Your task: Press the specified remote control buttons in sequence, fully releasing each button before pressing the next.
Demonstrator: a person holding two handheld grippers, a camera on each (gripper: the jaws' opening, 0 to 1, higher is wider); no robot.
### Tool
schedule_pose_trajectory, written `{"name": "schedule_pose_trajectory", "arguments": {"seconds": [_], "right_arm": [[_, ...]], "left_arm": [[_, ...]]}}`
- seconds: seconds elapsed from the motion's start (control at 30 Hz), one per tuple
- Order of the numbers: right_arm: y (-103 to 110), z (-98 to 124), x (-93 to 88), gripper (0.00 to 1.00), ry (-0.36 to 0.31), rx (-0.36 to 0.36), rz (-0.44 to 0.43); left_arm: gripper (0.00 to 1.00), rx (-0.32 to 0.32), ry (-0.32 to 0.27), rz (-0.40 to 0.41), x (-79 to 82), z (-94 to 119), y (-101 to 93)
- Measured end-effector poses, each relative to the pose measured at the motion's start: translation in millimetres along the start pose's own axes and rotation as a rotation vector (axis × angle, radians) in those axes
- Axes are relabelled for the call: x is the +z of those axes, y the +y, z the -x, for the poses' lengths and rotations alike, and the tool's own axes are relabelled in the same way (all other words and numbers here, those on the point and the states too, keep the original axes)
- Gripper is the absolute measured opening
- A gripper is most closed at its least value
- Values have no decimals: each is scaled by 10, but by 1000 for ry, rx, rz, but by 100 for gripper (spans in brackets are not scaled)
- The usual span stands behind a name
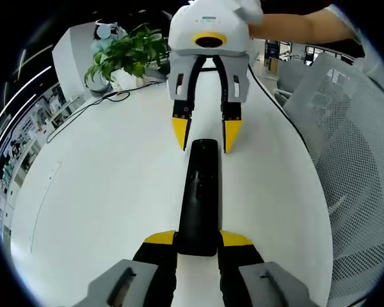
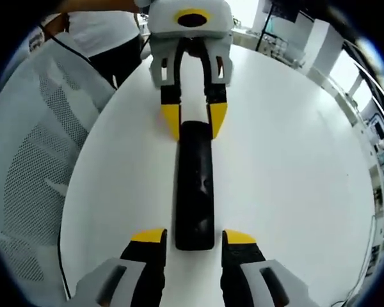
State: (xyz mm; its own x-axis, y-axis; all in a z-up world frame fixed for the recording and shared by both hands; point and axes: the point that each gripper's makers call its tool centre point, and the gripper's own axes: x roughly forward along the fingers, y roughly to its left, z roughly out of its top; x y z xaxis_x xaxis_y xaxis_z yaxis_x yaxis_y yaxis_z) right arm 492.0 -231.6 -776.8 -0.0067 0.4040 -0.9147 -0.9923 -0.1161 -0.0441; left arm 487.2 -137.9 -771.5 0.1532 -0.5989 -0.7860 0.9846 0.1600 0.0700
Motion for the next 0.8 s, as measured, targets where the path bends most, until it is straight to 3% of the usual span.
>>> {"name": "schedule_pose_trajectory", "arguments": {"seconds": [0.8], "right_arm": [[-29, -34, -7, 21, 34, 27, -35]], "left_arm": [[23, -6, -4, 6, -8, 1, 3]]}}
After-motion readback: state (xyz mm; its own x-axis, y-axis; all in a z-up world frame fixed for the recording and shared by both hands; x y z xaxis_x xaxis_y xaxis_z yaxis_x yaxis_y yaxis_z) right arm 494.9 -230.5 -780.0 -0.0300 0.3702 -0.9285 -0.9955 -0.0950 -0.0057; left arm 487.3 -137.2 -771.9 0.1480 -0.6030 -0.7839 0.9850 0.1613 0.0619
